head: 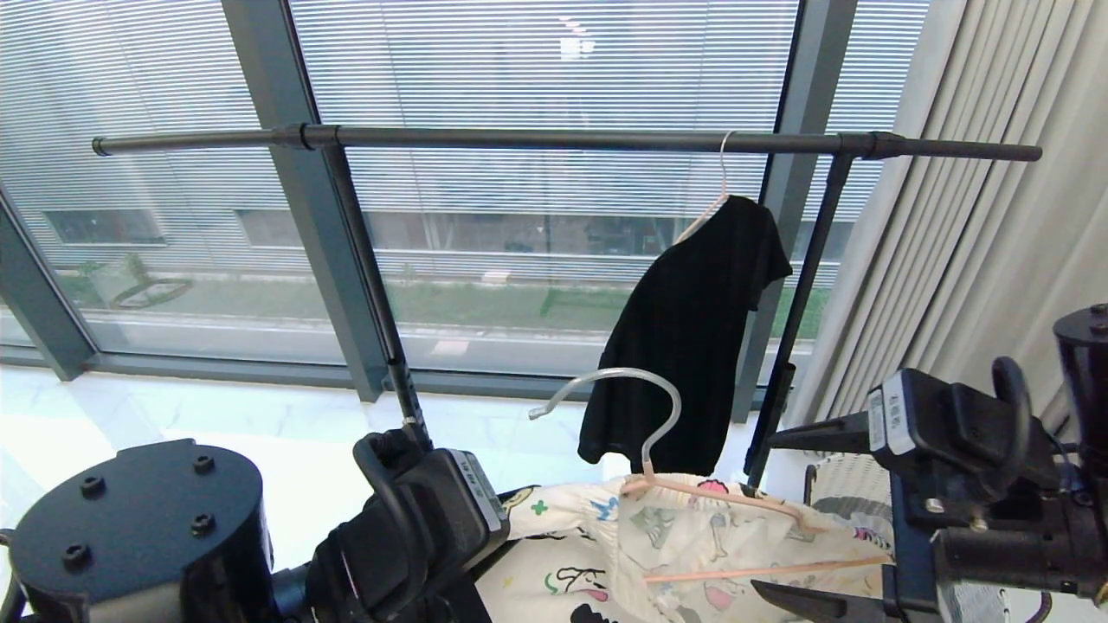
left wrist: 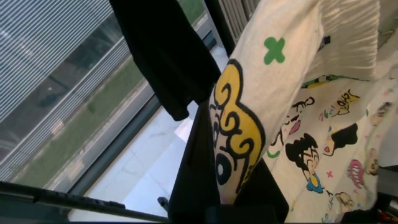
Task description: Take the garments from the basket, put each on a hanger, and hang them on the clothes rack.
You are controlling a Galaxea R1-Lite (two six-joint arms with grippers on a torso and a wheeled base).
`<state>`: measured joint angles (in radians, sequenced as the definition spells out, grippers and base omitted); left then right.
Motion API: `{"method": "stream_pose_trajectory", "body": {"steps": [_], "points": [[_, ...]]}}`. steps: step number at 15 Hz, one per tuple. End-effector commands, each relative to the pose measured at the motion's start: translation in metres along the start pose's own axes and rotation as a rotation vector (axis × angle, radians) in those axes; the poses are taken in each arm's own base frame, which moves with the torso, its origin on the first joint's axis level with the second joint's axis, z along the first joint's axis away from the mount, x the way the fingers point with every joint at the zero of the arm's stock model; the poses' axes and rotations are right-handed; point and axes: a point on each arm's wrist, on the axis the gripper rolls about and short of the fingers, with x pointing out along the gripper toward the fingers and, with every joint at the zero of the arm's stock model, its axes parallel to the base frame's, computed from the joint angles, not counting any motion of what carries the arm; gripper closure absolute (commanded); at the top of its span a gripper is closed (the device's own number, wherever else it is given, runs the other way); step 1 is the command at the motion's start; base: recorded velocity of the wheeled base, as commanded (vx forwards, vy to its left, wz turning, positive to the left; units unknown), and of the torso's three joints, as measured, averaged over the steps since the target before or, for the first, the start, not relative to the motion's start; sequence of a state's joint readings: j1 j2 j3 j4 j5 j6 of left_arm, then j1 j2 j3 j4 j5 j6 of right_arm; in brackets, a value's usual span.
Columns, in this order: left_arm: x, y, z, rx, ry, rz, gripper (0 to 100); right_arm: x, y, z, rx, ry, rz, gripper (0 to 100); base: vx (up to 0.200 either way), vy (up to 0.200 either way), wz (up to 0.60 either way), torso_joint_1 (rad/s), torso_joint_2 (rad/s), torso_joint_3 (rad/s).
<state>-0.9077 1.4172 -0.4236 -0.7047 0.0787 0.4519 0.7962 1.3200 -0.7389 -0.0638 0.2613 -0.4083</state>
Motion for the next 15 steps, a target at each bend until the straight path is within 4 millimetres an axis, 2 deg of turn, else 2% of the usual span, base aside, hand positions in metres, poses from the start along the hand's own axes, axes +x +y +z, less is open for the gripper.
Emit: {"method": "stream_pose_trajectory", "body": {"steps": [1, 10, 11, 15], "points": [[0.0020, -0.0051, 0.0011, 0.008, -0.001, -0.021, 100, 0.0242, -0.0063, -0.0007, 0.008, 0.053, 0.026, 0, 0.000, 0.000, 0.00, 0.000, 0.00, 0.000], [0.0015, -0.0045, 0.0025, 0.009, -0.004, -0.008, 100, 0.0317, -0.0049, -0.0049, -0.038, 0.096, 0.048, 0, 0.000, 0.000, 0.00, 0.000, 0.00, 0.000], [0.0015, -0.0045, 0.0025, 0.008, -0.003, -0.007, 100, 0.0326, -0.0048, -0.0051, -0.043, 0.099, 0.048, 100, 0.000, 0.000, 0.00, 0.000, 0.00, 0.000], [0.0008, -0.0042, 0.0029, 0.009, -0.006, -0.006, 100, 0.0315, -0.0058, -0.0035, -0.066, 0.095, 0.015, 100, 0.000, 0.000, 0.00, 0.000, 0.00, 0.000]]}}
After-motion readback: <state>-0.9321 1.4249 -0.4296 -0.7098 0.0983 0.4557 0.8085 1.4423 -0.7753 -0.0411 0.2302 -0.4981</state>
